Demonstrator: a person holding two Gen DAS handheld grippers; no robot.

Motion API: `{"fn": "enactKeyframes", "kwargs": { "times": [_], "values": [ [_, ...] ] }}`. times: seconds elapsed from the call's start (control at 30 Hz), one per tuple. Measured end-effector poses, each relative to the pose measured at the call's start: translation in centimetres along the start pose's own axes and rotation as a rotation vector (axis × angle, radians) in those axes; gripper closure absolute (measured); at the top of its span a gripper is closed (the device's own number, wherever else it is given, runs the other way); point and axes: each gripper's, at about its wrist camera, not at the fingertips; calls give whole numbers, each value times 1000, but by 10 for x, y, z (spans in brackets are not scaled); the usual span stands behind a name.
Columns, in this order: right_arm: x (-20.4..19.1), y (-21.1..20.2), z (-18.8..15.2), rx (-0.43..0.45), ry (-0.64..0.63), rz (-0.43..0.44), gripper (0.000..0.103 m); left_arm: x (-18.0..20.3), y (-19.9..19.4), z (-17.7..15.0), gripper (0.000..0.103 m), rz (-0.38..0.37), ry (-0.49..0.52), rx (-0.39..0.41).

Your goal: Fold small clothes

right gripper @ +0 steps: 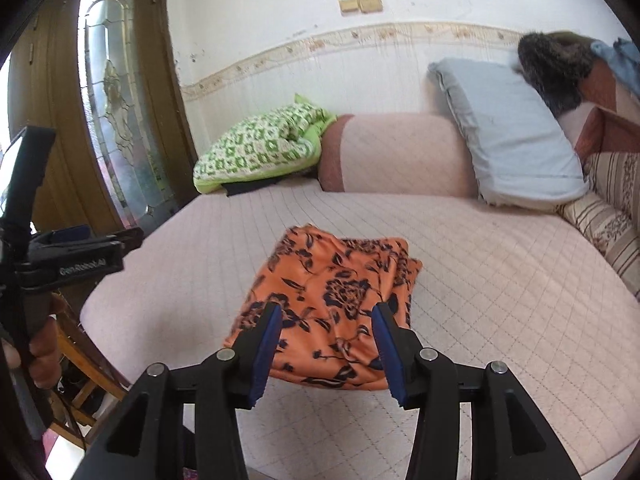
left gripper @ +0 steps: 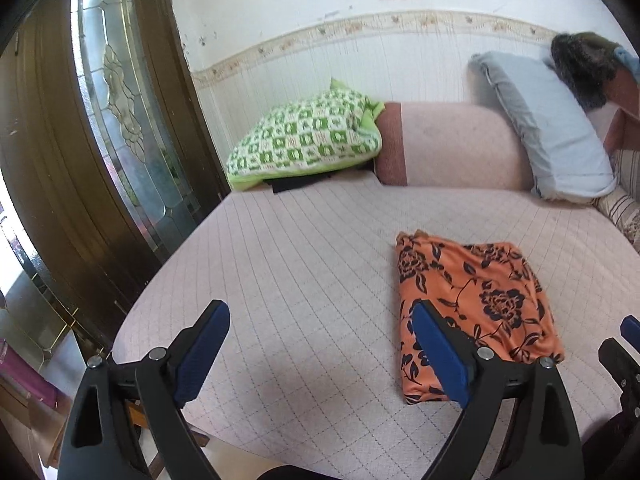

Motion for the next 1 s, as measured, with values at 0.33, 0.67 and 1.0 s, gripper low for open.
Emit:
{"fn": "enactKeyframes", "kwargs": {
  "times": [0.33, 0.67, 1.0],
  "values": [
    [-40, -34, 18, 62, -46, 16, 51, -21, -35, 4, 10, -28, -31, 46],
    [-57, -42, 24, 85, -68, 18, 51, -35, -66, 5, 2, -49, -43, 125],
    [-59, -43, 29, 83, -54, -21, 51, -41, -80, 8, 2, -58, -46, 164]
  ]
}}
Point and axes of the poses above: each gripper's, at about its wrist camera, not at the fingertips, and y roughly the way its jaws point, x to its right, z to its top, and after that the axes turned 10 degrees about z, right-handed
